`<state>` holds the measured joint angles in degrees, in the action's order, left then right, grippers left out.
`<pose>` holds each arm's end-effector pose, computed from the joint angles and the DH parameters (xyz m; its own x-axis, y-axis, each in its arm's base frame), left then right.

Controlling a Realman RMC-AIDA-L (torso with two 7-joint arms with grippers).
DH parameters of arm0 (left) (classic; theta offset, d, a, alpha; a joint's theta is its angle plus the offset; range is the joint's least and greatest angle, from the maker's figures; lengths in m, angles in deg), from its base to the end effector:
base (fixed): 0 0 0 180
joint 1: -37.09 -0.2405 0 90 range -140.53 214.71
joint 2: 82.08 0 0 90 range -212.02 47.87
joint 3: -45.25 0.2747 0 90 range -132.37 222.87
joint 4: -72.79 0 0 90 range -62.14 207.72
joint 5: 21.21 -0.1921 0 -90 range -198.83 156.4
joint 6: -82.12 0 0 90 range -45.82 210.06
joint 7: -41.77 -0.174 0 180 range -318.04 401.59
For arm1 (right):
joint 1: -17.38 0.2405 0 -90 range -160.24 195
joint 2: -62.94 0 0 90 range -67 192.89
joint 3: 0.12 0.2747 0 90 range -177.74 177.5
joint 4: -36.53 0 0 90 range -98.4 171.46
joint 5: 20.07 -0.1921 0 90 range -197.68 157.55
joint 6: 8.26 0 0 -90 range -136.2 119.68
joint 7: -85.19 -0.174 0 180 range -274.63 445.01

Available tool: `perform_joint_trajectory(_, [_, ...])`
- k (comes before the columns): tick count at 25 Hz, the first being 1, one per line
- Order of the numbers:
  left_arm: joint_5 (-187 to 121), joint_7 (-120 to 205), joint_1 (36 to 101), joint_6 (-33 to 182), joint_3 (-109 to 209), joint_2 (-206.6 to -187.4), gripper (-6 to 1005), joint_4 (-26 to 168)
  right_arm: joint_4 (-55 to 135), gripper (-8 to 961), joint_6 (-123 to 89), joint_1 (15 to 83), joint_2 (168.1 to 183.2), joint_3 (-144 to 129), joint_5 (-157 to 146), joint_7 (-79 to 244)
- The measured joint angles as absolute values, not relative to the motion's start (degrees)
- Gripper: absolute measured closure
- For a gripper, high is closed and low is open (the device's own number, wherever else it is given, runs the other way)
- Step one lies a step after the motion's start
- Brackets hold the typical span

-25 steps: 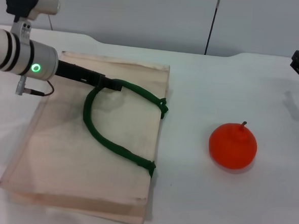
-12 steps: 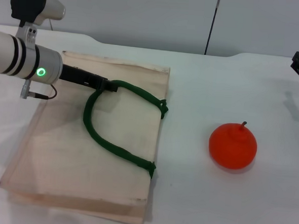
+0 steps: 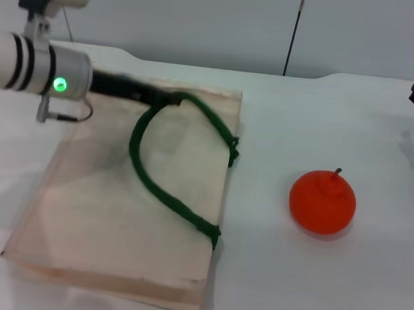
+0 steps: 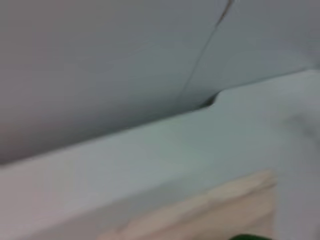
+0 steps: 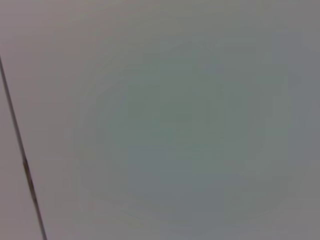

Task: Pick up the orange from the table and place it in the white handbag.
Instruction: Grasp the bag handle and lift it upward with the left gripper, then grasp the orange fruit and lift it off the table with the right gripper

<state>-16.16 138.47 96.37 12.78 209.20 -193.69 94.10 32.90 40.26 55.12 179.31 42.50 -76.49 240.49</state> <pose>-0.2348 0.4541 -0.0184 0.6703 0.6401 0.3754 0.7400 -0.6150 -0.2724 0.3241 0.4302 -0.0101 0.5970 -0.1695 -0.7841 -0.8022 -0.1132 -0.5863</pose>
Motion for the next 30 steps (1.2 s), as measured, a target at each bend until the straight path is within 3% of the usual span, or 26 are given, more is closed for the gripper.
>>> perform_joint_trajectory(9, [15.94, 126.51, 91.31, -20.44, 209.22, -193.97, 858, 106.17, 32.93, 77, 40.46, 54.82, 179.24, 42.64, -76.49, 240.49])
perform_joint_trajectory(13, [26.49, 127.72, 88.74, -29.65, 209.32, -192.39, 860, 106.81, 32.93, 77, 40.53, 54.81, 179.21, 42.70, -76.49, 240.49])
perform_joint_trajectory(17, [27.49, 131.53, 88.87, -34.26, 209.34, -190.59, 862, 107.15, 32.91, 78, 40.58, 54.76, 179.21, 42.76, -76.49, 240.32])
perform_joint_trajectory(22, [23.34, 136.21, 89.22, -34.55, 209.34, -190.20, 864, 110.78, 32.80, 79, 41.13, 54.79, 178.99, 42.54, -76.31, 234.64])
perform_joint_trajectory(30, [18.19, 140.57, 88.68, -34.69, 209.34, -188.36, 866, 112.20, 41.67, 80, 51.47, 54.99, 177.03, 36.60, -67.93, 215.00])
